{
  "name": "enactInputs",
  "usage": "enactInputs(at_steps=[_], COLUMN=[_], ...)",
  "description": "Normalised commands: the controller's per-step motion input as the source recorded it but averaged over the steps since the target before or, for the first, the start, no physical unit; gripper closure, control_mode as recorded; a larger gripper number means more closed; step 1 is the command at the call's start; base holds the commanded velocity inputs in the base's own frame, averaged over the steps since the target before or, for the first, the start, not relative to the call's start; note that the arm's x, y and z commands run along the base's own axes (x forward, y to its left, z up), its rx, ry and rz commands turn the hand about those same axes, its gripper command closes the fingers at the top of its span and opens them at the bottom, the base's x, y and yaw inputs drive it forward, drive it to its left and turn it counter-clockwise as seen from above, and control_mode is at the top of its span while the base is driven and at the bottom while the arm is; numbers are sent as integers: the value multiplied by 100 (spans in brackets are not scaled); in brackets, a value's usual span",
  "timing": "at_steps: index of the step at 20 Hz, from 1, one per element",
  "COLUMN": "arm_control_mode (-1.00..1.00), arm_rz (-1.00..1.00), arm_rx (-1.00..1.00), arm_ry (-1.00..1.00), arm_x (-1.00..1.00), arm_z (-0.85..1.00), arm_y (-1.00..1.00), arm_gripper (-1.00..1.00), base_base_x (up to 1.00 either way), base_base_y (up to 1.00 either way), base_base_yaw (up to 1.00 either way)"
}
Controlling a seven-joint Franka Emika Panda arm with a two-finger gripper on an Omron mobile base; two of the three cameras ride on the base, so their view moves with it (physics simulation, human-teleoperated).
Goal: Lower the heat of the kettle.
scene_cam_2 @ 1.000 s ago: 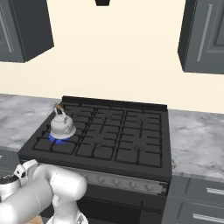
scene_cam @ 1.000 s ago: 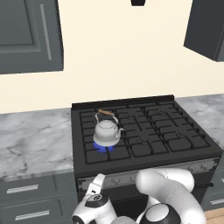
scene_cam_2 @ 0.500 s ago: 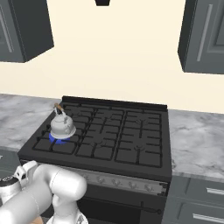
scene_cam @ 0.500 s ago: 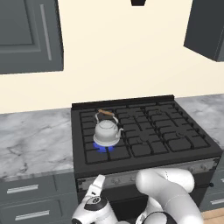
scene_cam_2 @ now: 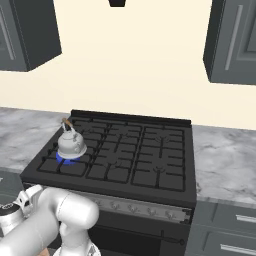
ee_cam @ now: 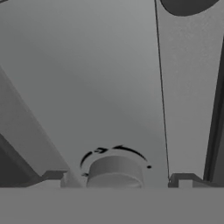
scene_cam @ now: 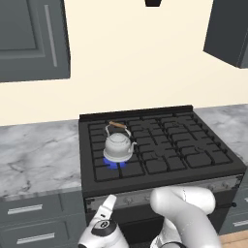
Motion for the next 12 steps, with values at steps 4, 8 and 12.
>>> enactInputs(at_steps=[4, 8, 12], arm_control_mode=[-100, -100, -100], arm_rz=[0, 0, 0], arm_rx=[0, 0, 6], arm_ry=[0, -3, 0], arm_x=[23, 3, 0], arm_z=[0, 0, 0], arm_y=[0, 0, 0], arm_gripper=[100, 100, 100], base_base_x=[0, 0, 0], base_base_y=[0, 0, 0], base_base_yaw=[0, 0, 0])
